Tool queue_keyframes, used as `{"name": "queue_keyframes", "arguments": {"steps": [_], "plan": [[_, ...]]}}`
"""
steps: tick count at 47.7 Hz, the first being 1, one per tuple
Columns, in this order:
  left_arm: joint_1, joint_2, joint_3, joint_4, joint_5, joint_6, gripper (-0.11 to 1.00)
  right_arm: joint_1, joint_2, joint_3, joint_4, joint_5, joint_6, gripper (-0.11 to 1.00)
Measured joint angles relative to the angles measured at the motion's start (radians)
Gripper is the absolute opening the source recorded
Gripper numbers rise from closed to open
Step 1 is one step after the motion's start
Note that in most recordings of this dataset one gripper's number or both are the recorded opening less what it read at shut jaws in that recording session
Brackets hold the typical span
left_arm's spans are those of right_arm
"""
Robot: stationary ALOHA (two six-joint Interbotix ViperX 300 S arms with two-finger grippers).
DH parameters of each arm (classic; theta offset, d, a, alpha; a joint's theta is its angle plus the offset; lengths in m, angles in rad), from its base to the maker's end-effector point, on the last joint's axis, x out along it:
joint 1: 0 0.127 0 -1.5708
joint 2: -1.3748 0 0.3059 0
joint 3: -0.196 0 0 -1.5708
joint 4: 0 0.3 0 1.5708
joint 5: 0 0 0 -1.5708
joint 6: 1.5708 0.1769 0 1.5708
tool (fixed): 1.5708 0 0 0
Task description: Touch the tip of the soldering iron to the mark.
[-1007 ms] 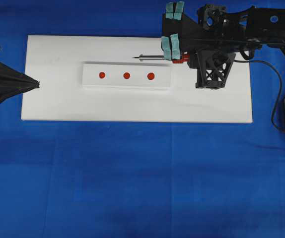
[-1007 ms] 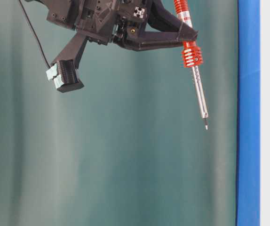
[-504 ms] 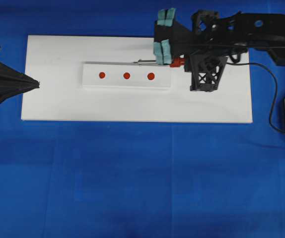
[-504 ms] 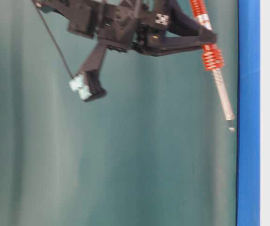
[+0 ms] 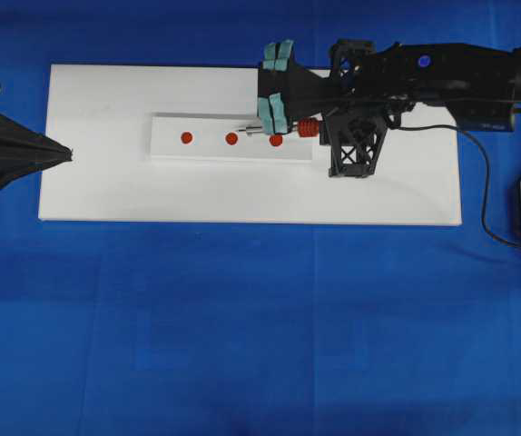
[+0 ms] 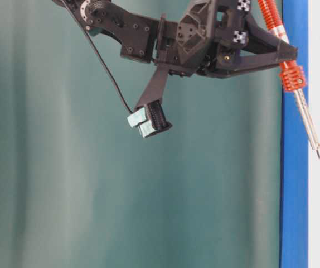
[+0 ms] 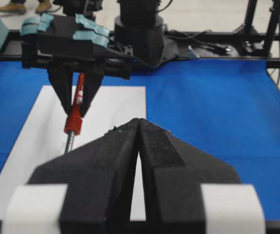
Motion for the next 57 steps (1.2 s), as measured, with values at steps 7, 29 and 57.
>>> {"name": "queue_keyframes", "arguments": {"steps": [7,29,57], "plan": [[-0.002,0.0,0.0,0.0,0.0,0.002,0.0,0.006,0.018,0.0,0.003,-0.006,0.0,0.06],[0.0,0.0,0.0,-0.002,0.0,0.002,0.0,0.006,0.031,0.0,0.003,-0.008,0.0,0.06],[0.0,0.0,0.0,-0.002,0.0,0.002,0.0,0.006,0.032,0.0,0.003,-0.006,0.0,0.06]]}}
